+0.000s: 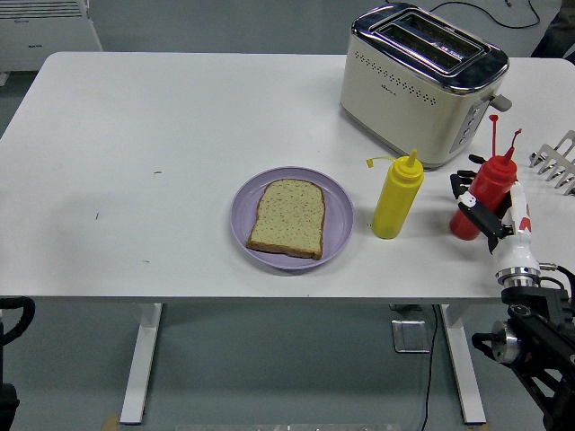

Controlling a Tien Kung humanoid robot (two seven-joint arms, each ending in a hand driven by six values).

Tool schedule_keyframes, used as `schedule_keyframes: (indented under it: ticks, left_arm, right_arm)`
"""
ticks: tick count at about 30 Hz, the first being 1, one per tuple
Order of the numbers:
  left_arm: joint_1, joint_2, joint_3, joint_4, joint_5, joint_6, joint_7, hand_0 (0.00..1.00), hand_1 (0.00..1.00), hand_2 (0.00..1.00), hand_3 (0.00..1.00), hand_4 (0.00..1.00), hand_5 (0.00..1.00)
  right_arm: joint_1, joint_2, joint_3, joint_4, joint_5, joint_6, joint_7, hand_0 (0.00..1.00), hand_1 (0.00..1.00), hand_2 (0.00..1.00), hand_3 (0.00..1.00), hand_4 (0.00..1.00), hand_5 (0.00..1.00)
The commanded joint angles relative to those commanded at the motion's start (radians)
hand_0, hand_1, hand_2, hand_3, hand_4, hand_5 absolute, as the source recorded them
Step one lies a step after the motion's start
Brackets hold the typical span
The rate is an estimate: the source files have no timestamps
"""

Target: Pick up the cup,pour liquid into bread,place the cup on the desk

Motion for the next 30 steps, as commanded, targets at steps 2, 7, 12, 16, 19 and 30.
schedule_keyframes:
  ticks: [2,7,12,16,19,30]
  left_arm:
    - [0.0,0.0,-0.001,0.0,0.0,0.0,-0.001,0.749,0.757,0.765,0.664,0.609,0.998]
    - [-0.001,0.0,-0.001,0.0,-0.001,0.0,-0.002,0.749,0.757,0.765,0.663,0.608,0.998]
    - [-0.002,0.001,-0.001,-0.001,0.0,0.0,-0.002,0.749,0.757,0.765,0.663,0.609,0.998]
    - [-0.003,0.002,-0.001,-0.001,0.0,0.0,-0.002,0.749,0.757,0.765,0.663,0.609,0.998]
    - [-0.004,0.002,-0.001,-0.001,0.0,0.001,-0.003,0.749,0.757,0.765,0.663,0.609,0.998]
    - [-0.006,0.003,-0.001,-0.002,0.0,0.0,-0.003,0.749,0.757,0.765,0.663,0.608,0.998]
  right_arm:
    - [-0.007,0.0,0.011,0.004,-0.018,0.005,-0.002,0.832,0.779,0.832,0.998,0.845,0.281]
    - [-0.021,0.003,0.042,0.016,-0.06,0.028,-0.014,0.938,0.888,0.975,0.998,0.872,0.286]
    - [-0.044,-0.004,0.065,0.049,-0.093,0.057,-0.034,0.971,0.927,0.998,0.998,0.87,0.277]
    - [-0.078,-0.011,0.098,0.093,-0.118,0.08,-0.053,0.971,0.927,0.998,0.998,0.87,0.277]
    - [-0.104,-0.02,0.123,0.125,-0.13,0.088,-0.062,0.985,0.938,0.998,0.998,0.883,0.289]
    - [-0.196,-0.055,0.235,0.199,-0.147,0.11,-0.091,0.99,0.942,0.998,0.998,0.911,0.295]
